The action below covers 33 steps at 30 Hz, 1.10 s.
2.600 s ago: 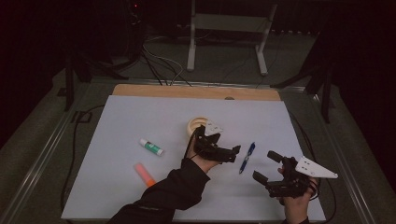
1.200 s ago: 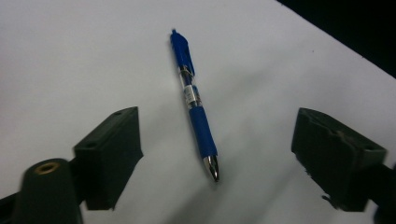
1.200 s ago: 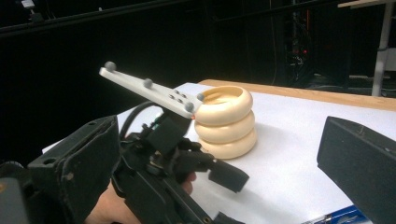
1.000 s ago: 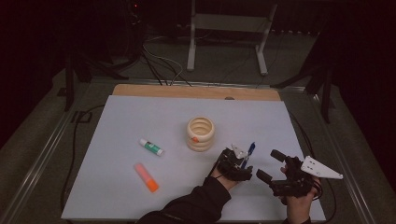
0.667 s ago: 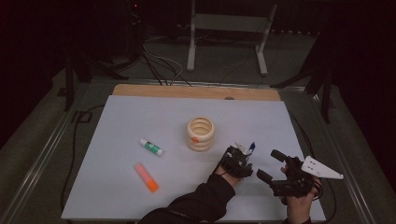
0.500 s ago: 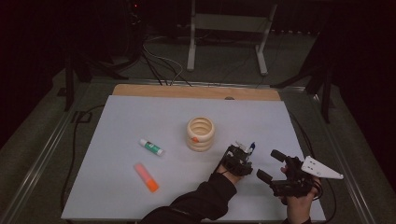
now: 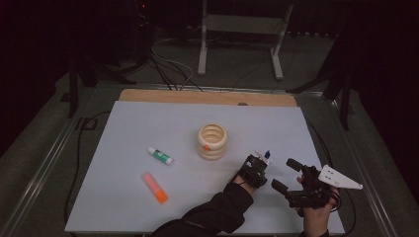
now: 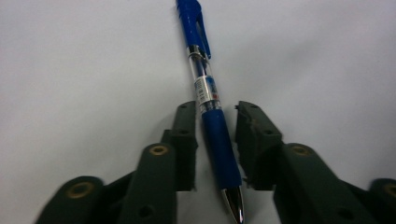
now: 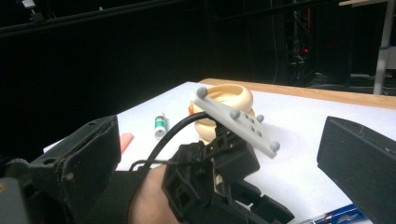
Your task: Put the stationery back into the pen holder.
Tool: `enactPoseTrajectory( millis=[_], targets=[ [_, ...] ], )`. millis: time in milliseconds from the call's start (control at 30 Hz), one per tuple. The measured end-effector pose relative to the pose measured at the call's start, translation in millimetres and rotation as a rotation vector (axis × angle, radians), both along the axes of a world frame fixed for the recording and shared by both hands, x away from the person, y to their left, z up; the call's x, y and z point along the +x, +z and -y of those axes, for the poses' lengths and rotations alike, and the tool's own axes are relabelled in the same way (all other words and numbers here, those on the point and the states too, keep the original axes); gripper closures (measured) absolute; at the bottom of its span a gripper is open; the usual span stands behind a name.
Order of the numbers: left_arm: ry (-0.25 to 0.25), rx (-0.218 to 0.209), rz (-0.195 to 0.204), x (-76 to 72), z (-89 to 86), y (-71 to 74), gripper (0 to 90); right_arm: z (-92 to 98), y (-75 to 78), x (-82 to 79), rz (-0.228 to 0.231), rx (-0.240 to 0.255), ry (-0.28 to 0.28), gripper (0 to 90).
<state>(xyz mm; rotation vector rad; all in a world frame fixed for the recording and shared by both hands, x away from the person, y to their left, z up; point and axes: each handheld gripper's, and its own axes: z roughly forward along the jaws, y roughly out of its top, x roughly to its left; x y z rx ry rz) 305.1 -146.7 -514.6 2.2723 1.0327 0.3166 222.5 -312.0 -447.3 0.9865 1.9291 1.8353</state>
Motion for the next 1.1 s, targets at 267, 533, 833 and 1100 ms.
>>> enactPoseTrajectory(
  millis=[267,533,833,1100],
  targets=[
    [-0.030,0.011,0.008,0.2,-1.6,0.1,80.7,-0.5,0.0,-0.3,0.000,-0.001,0.001,0.0],
    [-0.101,-0.032,0.000,7.4,-21.6,7.3,81.2,-0.2,-1.0,0.5,-0.005,-0.001,-0.001,0.0],
    [-0.170,-0.026,-0.004,7.4,-42.7,22.4,81.2,-2.1,-3.1,2.0,-0.012,-0.004,0.001,0.0],
    [-0.255,0.023,-0.013,-2.2,-57.5,23.8,81.2,-4.8,-5.1,2.8,-0.015,-0.014,0.006,0.0]
  ],
)
